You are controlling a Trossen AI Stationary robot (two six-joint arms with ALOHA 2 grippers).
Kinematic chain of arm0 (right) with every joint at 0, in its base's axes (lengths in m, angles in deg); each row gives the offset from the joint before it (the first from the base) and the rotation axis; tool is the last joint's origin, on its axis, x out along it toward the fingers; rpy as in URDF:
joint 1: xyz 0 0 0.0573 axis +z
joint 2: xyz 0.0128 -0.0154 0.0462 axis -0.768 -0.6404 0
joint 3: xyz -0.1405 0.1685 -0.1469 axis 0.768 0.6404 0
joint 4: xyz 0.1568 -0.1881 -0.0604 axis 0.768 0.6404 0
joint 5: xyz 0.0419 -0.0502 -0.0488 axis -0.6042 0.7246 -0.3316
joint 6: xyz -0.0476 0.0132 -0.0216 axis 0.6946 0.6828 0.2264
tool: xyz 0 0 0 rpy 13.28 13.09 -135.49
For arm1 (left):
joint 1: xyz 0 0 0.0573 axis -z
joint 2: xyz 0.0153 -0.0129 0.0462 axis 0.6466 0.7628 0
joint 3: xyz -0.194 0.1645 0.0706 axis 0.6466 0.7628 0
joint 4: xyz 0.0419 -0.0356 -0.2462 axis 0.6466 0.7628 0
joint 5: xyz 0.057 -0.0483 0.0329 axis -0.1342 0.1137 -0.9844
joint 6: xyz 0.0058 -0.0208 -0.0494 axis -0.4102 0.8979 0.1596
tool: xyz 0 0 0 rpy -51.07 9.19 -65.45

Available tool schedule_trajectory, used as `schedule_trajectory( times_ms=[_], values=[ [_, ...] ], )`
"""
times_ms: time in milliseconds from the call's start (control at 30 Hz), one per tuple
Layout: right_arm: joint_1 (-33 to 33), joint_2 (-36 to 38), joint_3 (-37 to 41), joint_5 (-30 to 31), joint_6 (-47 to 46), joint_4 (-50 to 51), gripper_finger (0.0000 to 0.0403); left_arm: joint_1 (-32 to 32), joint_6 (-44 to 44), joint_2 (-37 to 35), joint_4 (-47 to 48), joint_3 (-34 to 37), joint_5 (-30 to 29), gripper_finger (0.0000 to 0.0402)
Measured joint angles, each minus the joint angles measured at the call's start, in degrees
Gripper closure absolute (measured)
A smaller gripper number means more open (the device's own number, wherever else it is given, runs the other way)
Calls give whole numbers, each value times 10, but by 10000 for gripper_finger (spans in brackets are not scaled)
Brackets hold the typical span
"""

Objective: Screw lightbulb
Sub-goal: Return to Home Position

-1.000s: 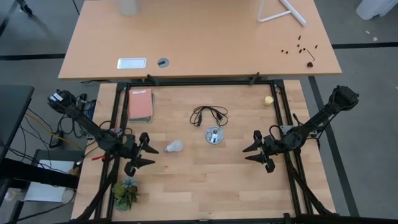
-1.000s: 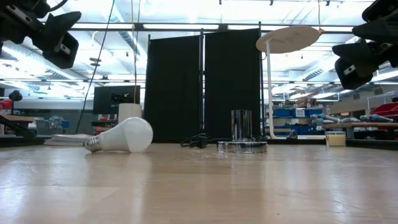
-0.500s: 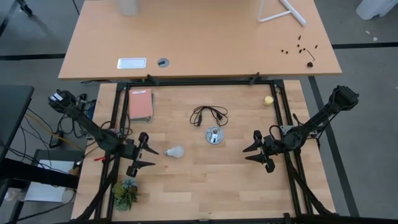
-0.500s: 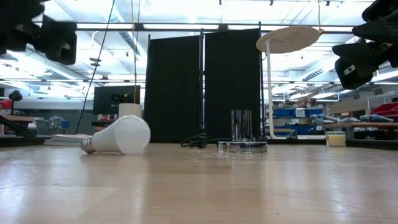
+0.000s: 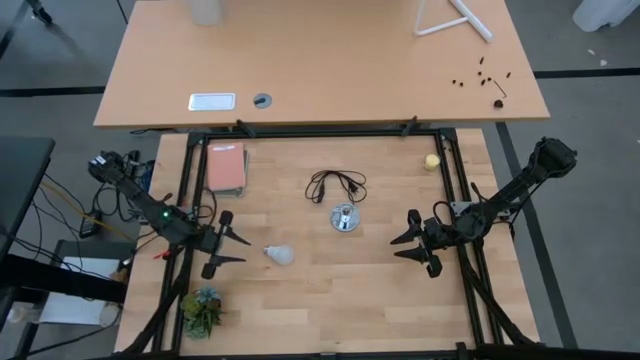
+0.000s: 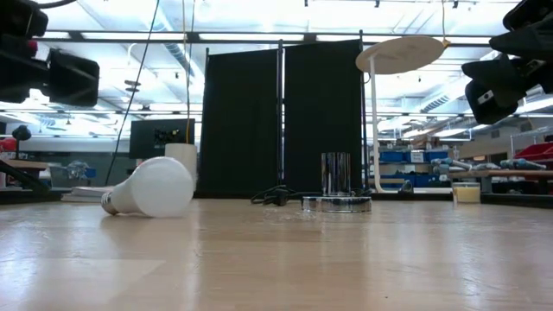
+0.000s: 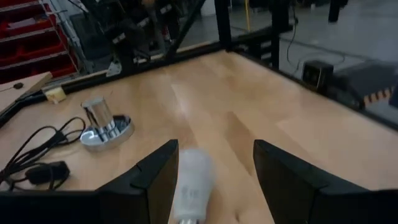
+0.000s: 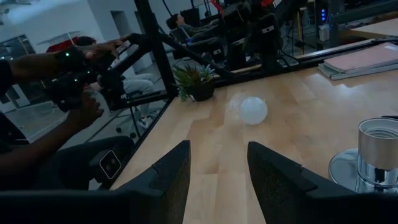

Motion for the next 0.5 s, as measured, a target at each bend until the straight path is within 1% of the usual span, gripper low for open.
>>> schedule_trajectory(
  times_ms=[100, 133, 400, 500],
  values=[
    [0, 0, 0, 0, 0, 0, 235, 0, -2, -19, 42, 0, 0, 188],
    [0, 0, 0, 0, 0, 0, 235, 0, -2, -22, 43, 0, 0, 188],
    [0, 0, 0, 0, 0, 0, 235, 0, -2, -28, 42, 0, 0, 188],
    [0, 0, 0, 0, 0, 0, 235, 0, -20, -27, 13, 0, 0, 188]
  ],
)
